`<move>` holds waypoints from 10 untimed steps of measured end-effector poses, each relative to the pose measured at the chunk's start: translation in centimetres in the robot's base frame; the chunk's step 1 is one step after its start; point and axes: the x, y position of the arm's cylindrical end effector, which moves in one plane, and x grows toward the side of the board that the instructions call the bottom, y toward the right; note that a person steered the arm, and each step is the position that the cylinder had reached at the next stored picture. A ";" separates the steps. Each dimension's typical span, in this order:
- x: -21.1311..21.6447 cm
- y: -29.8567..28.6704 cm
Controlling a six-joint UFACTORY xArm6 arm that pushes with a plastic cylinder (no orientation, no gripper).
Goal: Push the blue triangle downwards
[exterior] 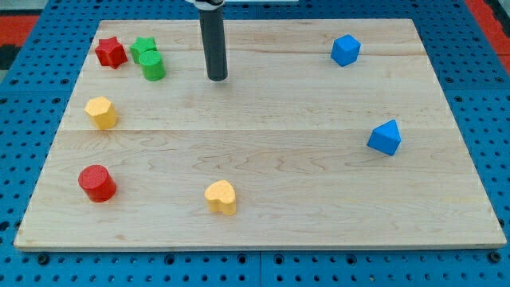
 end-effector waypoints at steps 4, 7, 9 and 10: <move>-3.9 0.3; -0.3 11.9; 7.7 25.9; 12.9 26.0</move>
